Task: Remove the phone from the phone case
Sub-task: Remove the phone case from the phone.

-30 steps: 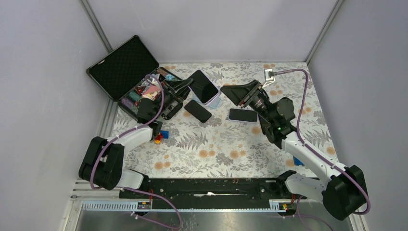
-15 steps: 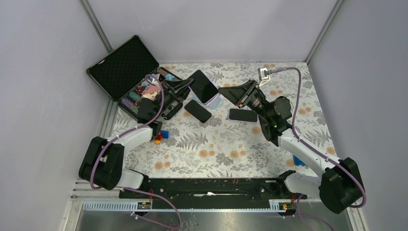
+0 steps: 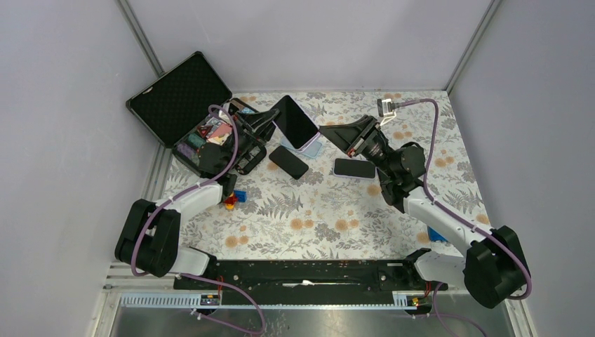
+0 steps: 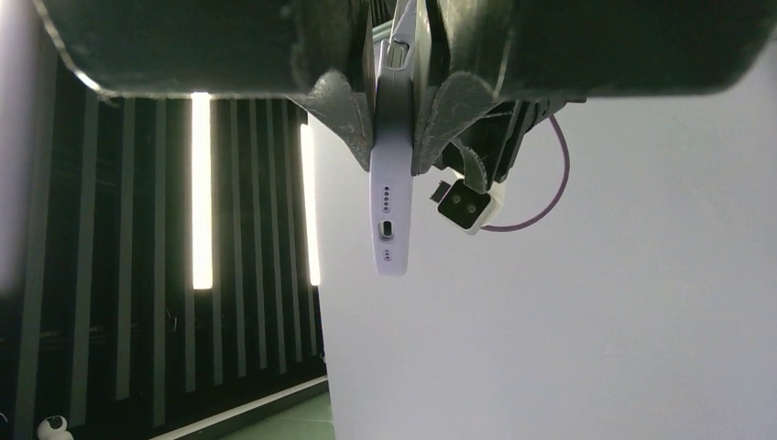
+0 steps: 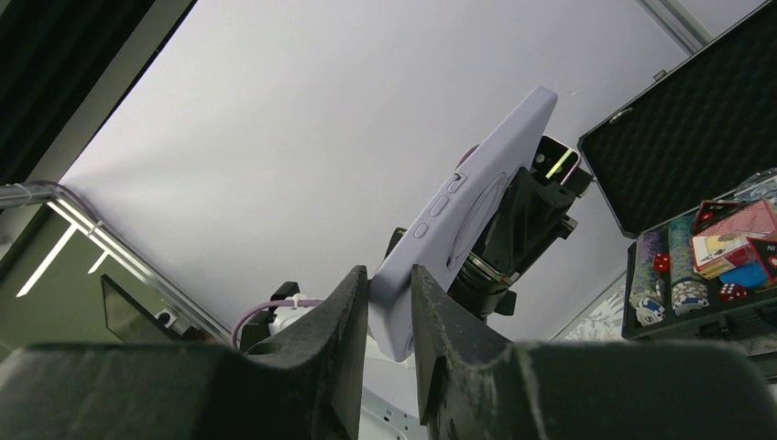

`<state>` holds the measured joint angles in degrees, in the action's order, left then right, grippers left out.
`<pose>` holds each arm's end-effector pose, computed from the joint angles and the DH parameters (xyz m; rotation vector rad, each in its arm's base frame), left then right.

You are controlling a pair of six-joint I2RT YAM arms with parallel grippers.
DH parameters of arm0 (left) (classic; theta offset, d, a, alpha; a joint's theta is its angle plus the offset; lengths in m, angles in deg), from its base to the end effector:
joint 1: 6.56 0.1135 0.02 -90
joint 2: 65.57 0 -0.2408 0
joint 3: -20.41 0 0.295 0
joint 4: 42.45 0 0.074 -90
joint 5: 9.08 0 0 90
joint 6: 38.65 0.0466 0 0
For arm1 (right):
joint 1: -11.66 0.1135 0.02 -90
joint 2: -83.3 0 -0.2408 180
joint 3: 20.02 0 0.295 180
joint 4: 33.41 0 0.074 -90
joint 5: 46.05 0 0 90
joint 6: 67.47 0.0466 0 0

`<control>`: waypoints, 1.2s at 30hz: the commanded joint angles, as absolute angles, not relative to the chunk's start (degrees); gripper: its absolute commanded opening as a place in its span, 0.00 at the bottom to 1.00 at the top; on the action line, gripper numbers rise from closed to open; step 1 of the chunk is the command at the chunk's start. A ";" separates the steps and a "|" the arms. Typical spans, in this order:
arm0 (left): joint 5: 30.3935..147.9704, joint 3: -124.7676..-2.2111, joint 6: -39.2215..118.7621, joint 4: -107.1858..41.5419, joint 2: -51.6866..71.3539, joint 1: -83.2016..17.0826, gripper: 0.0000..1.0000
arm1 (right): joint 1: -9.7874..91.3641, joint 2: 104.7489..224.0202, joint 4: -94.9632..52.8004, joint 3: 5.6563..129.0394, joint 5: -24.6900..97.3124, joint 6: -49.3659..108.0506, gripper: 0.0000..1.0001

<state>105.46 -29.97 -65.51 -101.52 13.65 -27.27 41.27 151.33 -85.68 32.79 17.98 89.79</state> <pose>0.3055 -0.1362 0.2664 -0.6657 1.2872 -2.3052 0.2569 0.1695 0.3292 -0.1212 1.1494 1.7362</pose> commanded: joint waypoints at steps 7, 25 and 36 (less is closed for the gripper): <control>103.22 -35.50 -77.58 -113.42 9.10 -28.08 0.00 | 41.10 155.12 -78.57 29.89 22.94 87.80 0.24; 104.04 -36.10 -77.31 -113.76 8.19 -28.07 0.00 | 40.62 161.13 -85.57 28.71 21.45 92.65 0.10; 103.47 -34.41 -74.32 -113.39 9.95 -28.05 0.00 | 40.66 155.25 -78.89 29.75 20.13 86.42 0.69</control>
